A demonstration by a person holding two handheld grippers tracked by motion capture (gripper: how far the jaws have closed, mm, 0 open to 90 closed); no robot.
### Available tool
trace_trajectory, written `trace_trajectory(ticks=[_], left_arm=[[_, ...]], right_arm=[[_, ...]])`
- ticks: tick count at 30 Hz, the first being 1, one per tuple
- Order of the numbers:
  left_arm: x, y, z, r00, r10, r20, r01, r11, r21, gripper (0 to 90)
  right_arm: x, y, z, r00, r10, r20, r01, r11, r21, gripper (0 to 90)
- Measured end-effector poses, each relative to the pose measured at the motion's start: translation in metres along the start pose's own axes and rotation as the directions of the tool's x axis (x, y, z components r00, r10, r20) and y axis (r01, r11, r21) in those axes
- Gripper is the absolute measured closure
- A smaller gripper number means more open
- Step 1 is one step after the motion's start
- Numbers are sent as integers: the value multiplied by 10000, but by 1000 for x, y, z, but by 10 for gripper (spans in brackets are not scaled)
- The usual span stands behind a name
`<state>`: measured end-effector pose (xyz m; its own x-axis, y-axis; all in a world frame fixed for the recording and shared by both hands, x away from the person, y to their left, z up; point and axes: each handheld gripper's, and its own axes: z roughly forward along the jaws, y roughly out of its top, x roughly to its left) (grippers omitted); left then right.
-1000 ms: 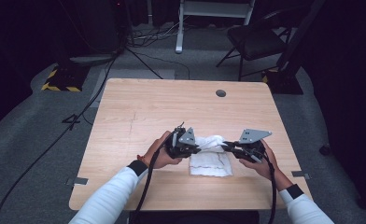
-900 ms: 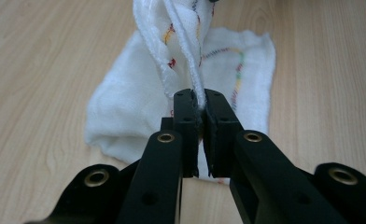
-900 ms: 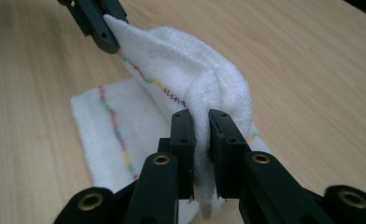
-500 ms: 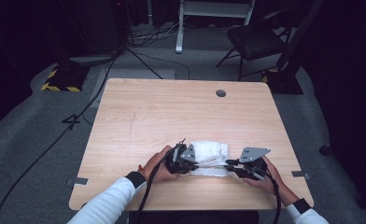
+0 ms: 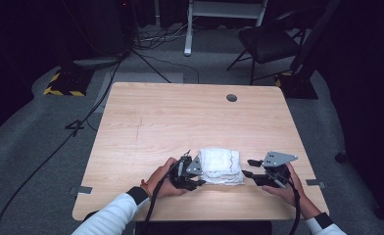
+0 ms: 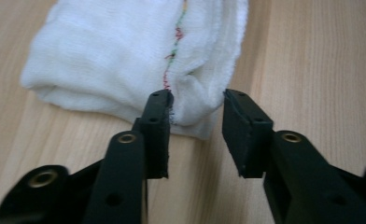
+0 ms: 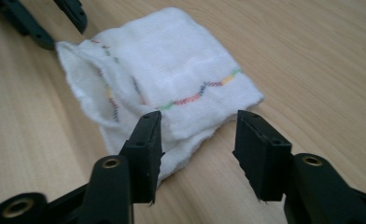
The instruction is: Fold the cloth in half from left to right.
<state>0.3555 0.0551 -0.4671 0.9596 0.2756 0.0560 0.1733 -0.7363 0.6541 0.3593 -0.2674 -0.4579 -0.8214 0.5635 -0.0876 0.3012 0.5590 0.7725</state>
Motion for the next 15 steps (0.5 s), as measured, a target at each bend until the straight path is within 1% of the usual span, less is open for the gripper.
trace_trajectory(ticks=[2,3,4,6,7,8,9,11,13,14,15], left_arm=[[1,-1,-3,9998,-108,-169,103,9996,-260,555],[3,-1,-4,9995,-236,-216,226,9987,-449,522],[4,-1,-4,9987,-452,-253,434,9968,-666,496],[9,1,-2,9960,-757,-471,714,9936,-872,434],[12,1,-2,9953,-853,-449,806,9919,-982,428],[15,1,0,9935,-1005,-538,946,9901,-1037,428],[18,2,2,9916,-1130,-635,1060,9890,-1035,428],[25,5,8,9913,-1233,-462,1187,9887,-917,416],[27,7,16,9932,-1069,-450,1042,9928,-588,401],[27,8,19,9949,-931,-390,912,9947,-469,397],[27,8,22,9956,-887,-310,877,9956,-323,397]], right_arm=[[-1,3,3,9999,76,71,-76,10000,-1,472],[-2,4,5,9999,41,139,-41,10000,36,464],[-2,6,7,9996,-24,265,22,10000,67,448],[-4,10,11,9993,50,357,-50,10000,3,435],[-4,12,13,9993,53,379,-54,10000,24,426],[-4,13,16,9992,19,399,-21,10000,61,417],[-4,15,19,9994,27,345,-30,10000,86,413],[-2,17,25,9995,-82,302,75,9996,255,406],[0,17,31,9998,-180,91,175,9987,473,401],[1,17,34,9998,-190,-45,192,9979,617,400],[3,16,36,9995,-301,-107,309,9968,738,396]])
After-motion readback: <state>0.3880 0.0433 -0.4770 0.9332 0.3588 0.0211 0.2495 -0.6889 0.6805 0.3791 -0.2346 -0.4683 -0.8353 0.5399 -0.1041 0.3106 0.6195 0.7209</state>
